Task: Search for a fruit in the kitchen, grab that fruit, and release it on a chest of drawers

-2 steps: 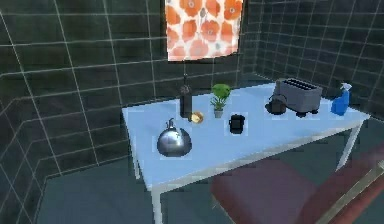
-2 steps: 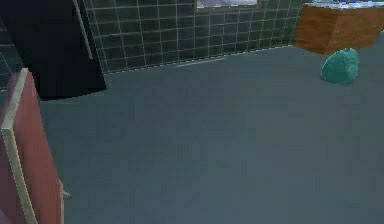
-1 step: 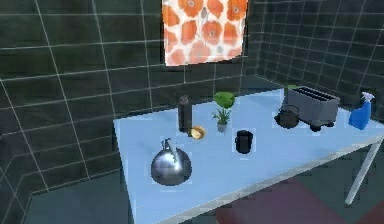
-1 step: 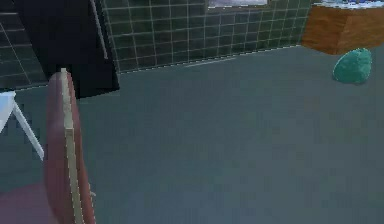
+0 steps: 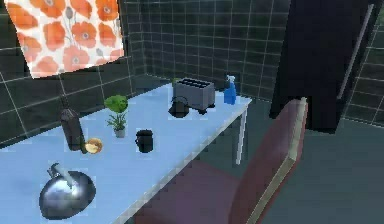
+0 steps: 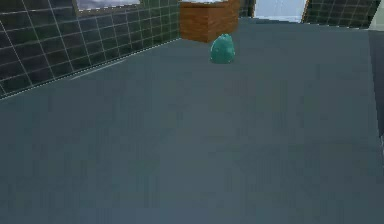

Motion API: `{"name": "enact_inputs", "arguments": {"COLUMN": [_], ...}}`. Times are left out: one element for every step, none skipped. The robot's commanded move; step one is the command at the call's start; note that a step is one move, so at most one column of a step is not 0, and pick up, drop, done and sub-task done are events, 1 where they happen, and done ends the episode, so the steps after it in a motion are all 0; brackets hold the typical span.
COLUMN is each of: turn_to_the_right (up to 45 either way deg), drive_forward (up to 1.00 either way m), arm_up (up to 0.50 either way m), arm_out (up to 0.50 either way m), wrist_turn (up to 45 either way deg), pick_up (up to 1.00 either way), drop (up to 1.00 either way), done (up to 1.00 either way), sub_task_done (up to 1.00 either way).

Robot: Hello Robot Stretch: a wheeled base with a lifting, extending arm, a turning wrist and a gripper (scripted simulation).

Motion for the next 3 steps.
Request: {"name": "enact_inputs", "arguments": {"turn_to_the_right": [0.0,-45.0,-45.0], "drive_forward": [0.15,0.00,0.00], "arm_up": [0.00,0.00,0.00], "arm_out": [0.00,0.00,0.00], "wrist_turn": [0.0,0.0,0.0], "pick_up": [0.00,0.00,0.00], "drop": [0.00,0.00,0.00], "done": [0.00,0.00,0.00], "sub_task_done": [0.00,0.00,0.00]}}
